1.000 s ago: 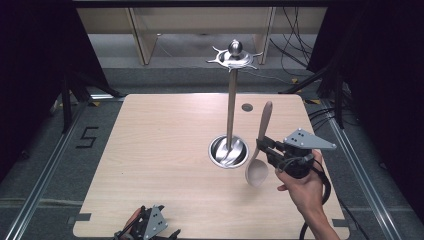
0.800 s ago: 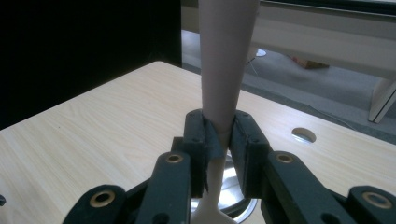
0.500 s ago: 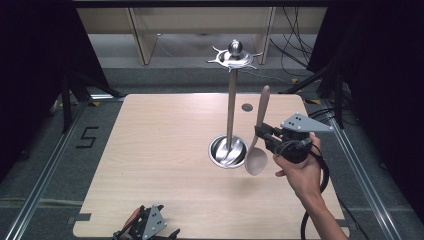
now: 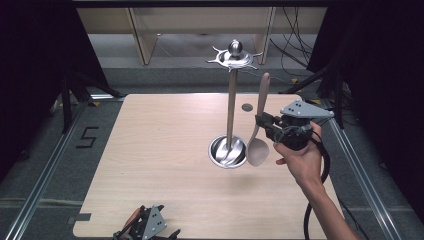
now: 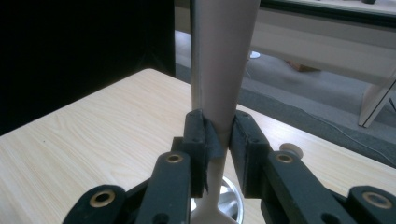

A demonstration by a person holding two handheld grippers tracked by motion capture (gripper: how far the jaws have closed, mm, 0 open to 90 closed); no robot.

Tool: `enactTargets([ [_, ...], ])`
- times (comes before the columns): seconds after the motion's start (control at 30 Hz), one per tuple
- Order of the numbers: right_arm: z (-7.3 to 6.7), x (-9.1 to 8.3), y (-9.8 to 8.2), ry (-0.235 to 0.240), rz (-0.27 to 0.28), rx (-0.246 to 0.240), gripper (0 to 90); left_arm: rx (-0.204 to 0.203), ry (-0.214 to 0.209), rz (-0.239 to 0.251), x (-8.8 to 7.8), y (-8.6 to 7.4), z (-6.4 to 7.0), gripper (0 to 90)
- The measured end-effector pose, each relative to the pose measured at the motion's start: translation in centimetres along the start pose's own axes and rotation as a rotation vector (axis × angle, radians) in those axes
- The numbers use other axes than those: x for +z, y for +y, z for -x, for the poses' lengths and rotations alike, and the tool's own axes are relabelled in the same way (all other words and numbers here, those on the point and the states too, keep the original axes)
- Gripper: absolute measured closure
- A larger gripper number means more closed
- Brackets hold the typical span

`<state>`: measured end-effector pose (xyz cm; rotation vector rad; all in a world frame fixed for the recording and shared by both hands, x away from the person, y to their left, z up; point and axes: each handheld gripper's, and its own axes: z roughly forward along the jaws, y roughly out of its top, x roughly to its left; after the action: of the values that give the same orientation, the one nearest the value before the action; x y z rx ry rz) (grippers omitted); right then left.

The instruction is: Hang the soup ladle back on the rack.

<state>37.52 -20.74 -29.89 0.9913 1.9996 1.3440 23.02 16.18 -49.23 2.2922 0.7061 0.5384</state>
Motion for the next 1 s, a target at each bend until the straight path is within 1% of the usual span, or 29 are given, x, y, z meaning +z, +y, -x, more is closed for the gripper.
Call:
enactTargets([
  [0.03,0.0,0.1,0.1,-0.005,-0.008,0.005,77.4,0.002,0.001,-0.003,0.0,0.0,0.0,15.6],
  [0.07,0.2,0.2,0.2,-0.003,-0.012,-0.005,77.4,0.004,-0.005,-0.001,0.0,0.0,0.0,15.6],
  [0.1,0.2,0.2,0.3,-0.002,-0.010,0.003,77.4,-0.015,-0.005,0.013,0.0,0.0,0.1,15.6],
  [0.13,0.2,0.3,0.5,-0.005,-0.015,-0.005,77.4,0.007,0.008,0.000,-0.1,0.0,-0.1,15.6],
  [0.17,0.3,0.4,0.6,-0.012,-0.005,-0.010,77.4,0.009,0.012,0.000,-0.1,0.0,-0.2,15.6],
  [0.23,0.3,0.5,0.8,-0.003,-0.015,0.003,77.4,-0.003,0.001,0.002,0.0,-0.1,-0.1,15.6],
  [0.27,0.3,0.5,1.0,-0.007,-0.019,-0.003,77.3,0.000,0.007,0.000,0.0,-0.1,-0.1,15.6],
  [0.3,0.3,0.8,1.2,-0.011,-0.025,-0.018,77.3,-0.002,0.010,0.013,0.1,-0.1,0.0,15.6],
  [0.33,0.3,0.8,1.2,-0.011,-0.025,-0.018,77.3,-0.002,0.010,0.013,0.1,-0.1,0.0,15.6],
  [0.37,0.4,1.0,1.4,-0.018,-0.022,-0.022,77.3,-0.001,-0.008,0.000,0.0,0.0,0.0,15.6],
  [0.4,0.4,1.0,1.4,-0.018,-0.022,-0.022,77.3,-0.001,-0.008,0.000,0.0,0.0,0.0,15.6],
  [0.43,0.3,1.1,1.5,-0.009,-0.037,-0.005,77.4,0.000,-0.001,-0.004,0.0,0.0,0.0,15.6],
  [0.5,0.3,1.2,1.6,-0.011,-0.030,-0.009,77.3,0.000,-0.007,0.001,0.0,-0.1,0.0,15.6],
  [0.53,0.4,1.3,1.7,-0.008,-0.042,-0.008,77.4,-0.001,-0.007,0.002,0.0,-0.1,0.0,15.6],
  [0.6,0.5,1.3,1.8,-0.010,-0.042,-0.018,77.3,0.005,0.000,-0.004,0.0,-0.1,0.0,15.6],
  [0.63,0.4,1.4,1.8,-0.010,-0.047,0.000,77.3,0.004,0.004,-0.001,0.0,-0.1,0.0,15.6],
  [0.67,0.4,1.5,1.8,-0.008,-0.035,0.005,77.3,0.006,0.004,-0.002,0.0,-0.1,0.0,15.6],
  [0.7,0.5,1.6,1.9,-0.001,-0.040,-0.009,77.3,0.001,-0.001,0.002,0.0,-0.1,0.0,15.6],
  [0.73,0.5,1.7,2.0,-0.008,-0.055,-0.008,77.3,0.003,-0.004,-0.004,0.0,-0.1,0.0,15.6],
  [0.77,0.6,1.7,2.0,-0.010,-0.054,-0.024,77.3,0.003,-0.004,-0.004,0.0,-0.1,0.0,15.6],
  [0.8,0.4,1.9,2.0,-0.001,-0.056,0.002,77.3,0.001,-0.005,-0.002,0.0,-0.1,0.0,15.6],
  [0.83,0.5,1.9,2.0,-0.002,-0.054,-0.013,77.3,0.007,-0.003,-0.007,0.0,-0.1,0.0,15.6],
  [0.87,0.5,2.0,2.0,-0.008,-0.057,-0.021,77.3,0.002,-0.005,-0.001,0.0,-0.1,0.0,15.6],
  [0.93,0.5,2.1,2.0,0.000,-0.062,-0.020,77.3,0.001,-0.007,-0.002,0.1,-0.1,0.0,15.6],
  [0.97,0.4,2.2,2.0,-0.002,-0.062,-0.001,77.3,0.001,-0.008,-0.004,0.1,-0.1,0.1,15.6],
  [1.0,0.3,2.3,1.9,-0.008,-0.054,0.000,77.3,0.001,-0.013,0.002,0.2,-0.1,0.1,15.6],
])
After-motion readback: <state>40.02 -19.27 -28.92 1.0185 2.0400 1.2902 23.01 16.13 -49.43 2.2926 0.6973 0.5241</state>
